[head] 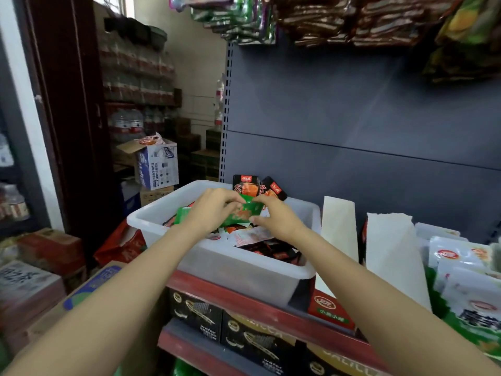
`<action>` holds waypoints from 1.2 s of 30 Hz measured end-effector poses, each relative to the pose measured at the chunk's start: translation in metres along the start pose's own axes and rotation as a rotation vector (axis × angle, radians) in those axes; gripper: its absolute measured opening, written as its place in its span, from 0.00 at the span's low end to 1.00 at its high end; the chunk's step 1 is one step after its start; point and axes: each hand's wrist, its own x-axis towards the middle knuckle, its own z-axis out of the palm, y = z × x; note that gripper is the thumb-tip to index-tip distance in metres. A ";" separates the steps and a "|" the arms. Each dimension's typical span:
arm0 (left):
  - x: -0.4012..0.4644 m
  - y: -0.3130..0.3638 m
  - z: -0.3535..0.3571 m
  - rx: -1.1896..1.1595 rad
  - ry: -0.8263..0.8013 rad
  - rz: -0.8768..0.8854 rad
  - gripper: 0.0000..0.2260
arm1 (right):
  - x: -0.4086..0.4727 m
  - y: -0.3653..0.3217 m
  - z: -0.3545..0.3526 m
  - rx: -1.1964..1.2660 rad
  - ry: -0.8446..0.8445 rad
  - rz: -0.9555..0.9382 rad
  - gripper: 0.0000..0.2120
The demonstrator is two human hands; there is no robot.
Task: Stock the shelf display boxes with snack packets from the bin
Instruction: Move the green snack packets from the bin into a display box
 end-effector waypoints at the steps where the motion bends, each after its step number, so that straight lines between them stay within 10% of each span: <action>1: -0.002 0.005 0.002 -0.033 0.020 0.022 0.08 | -0.004 0.002 -0.006 -0.014 0.060 0.005 0.15; 15: -0.006 0.124 0.033 -0.993 0.083 -0.127 0.10 | -0.123 0.048 -0.119 0.445 0.532 0.235 0.08; 27: 0.000 0.251 0.097 -0.756 0.114 0.104 0.09 | -0.211 0.102 -0.202 -0.277 0.491 0.351 0.06; 36: 0.005 0.275 0.100 -0.404 -0.098 0.335 0.11 | -0.223 0.099 -0.219 -0.155 0.522 0.201 0.10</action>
